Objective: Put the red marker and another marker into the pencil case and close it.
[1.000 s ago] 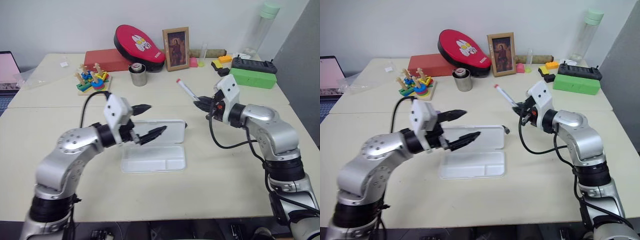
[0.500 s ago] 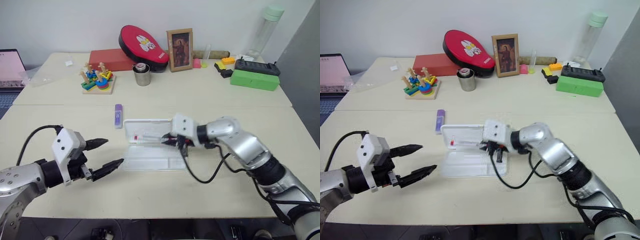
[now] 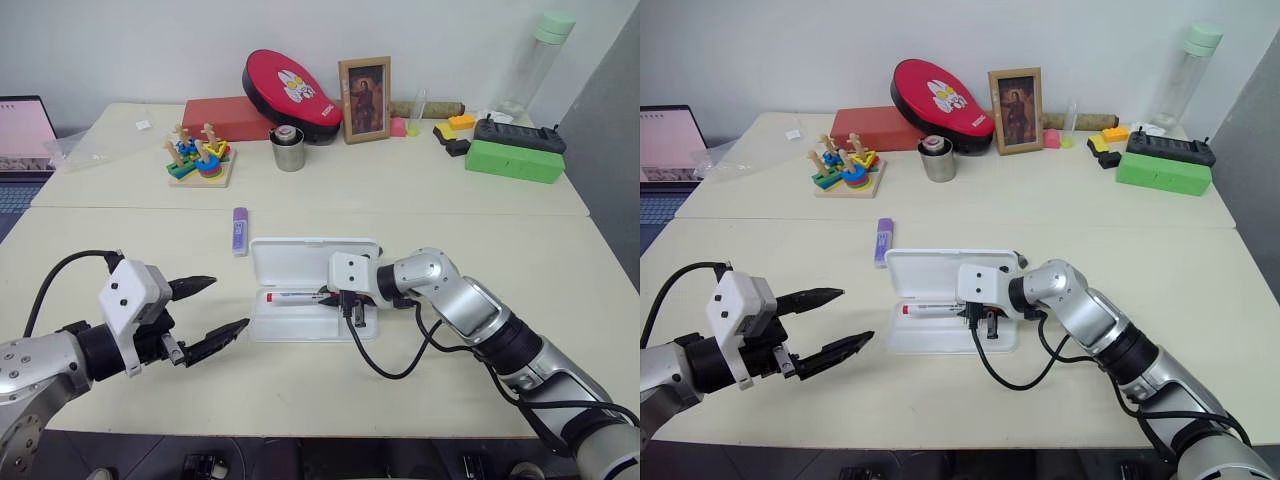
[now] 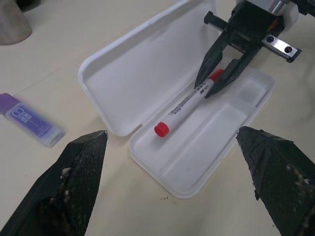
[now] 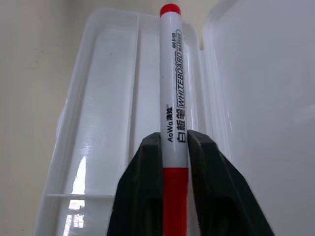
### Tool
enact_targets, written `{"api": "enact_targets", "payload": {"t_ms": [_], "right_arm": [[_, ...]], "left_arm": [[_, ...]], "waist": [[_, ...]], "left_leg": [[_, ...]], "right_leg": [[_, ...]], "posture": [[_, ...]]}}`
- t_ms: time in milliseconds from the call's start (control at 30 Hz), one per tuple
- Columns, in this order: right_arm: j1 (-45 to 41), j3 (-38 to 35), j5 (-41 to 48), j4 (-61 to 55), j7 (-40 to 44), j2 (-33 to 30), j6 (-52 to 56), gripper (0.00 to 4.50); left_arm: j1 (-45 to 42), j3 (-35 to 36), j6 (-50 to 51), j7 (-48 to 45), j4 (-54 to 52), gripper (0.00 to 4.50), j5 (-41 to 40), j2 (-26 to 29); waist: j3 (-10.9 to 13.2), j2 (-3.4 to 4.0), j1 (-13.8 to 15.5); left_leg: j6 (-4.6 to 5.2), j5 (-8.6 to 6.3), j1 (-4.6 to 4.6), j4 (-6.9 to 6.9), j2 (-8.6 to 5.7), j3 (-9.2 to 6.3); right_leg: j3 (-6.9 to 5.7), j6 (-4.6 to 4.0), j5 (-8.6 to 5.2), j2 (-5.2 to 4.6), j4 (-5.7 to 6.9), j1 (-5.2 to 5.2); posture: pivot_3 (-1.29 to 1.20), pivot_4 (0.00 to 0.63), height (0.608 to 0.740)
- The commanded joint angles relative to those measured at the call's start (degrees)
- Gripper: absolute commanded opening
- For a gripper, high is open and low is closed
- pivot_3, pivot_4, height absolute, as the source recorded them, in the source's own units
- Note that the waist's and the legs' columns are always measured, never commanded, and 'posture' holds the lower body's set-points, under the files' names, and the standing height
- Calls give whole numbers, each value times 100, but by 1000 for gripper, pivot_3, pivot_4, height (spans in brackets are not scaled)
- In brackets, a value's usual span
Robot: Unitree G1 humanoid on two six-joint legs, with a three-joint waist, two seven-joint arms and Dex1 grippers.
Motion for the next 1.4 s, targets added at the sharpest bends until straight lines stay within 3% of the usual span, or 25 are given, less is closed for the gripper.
{"api": "enact_targets", "payload": {"t_ms": [33, 233, 400, 567, 767, 1400], "right_arm": [[29, -282, 155, -298, 180, -6, -57, 2029], [33, -549, 378, -638, 366, -64, 127, 3421], [8, -1251, 1279, -1204, 611, -36, 583, 4466], [-514, -2361, 2228, -1116, 297, 250, 1183, 4487], [-1140, -2852, 2117, -367, -495, 542, 1139, 4487], [-1270, -2770, 2117, -336, -853, 742, 893, 4487]], "left_arm": [[-139, -22, 29, 52, -69, 4500, -129, 76], [-908, 119, 350, 612, 202, 4500, -606, -88], [-2043, 184, 849, 1704, 617, 4500, -1095, -326], [-3270, -145, 1017, 2932, 1576, 4500, -680, -628], [-4182, -798, 1259, 3891, 2999, 4500, 189, -932], [-4937, -2400, 1061, 2998, 5445, 4500, 1424, -1513]], "waist": [[0, 0, 0], [0, 0, 3], [-2, -7, 24], [-2, -7, -8], [-3, -9, -7], [-3, -9, -21]], "left_leg": [[0, 0, 0, 0, 0, 0], [0, 0, 0, 0, 0, -1], [0, 0, -1, 3, 0, -4], [-1, 1, 1, 4, 0, -4], [-2, 2, 7, 7, 0, -3], [-17, 11, -1, 5, 0, -3]], "right_leg": [[0, 0, 0, 0, 0, 0], [-1, 0, 0, 0, 1, 0], [-5, 3, 1, 0, 1, 4], [-4, 3, 1, 1, 9, 2], [-3, 3, 1, 1, 23, 2], [-3, 1, 1, 1, 42, -14]], "posture": [[0, 150, 740], [0, 150, 740], [0, 150, 740], [0, 150, 740], [0, 150, 740], [0, 150, 740]]}}
